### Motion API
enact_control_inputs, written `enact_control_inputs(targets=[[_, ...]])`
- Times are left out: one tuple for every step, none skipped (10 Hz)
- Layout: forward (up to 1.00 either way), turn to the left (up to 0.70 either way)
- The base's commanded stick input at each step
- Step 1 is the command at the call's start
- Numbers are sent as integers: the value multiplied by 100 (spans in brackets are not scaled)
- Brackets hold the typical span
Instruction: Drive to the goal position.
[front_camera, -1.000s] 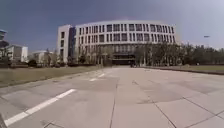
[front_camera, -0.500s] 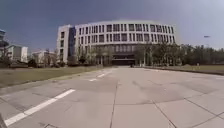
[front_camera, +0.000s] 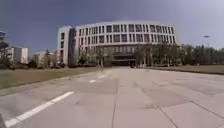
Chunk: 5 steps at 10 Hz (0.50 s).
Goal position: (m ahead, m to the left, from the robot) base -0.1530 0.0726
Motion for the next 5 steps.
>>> enact_control_inputs(targets=[[70,35],[70,35],[70,35],[70,35],[70,35]])
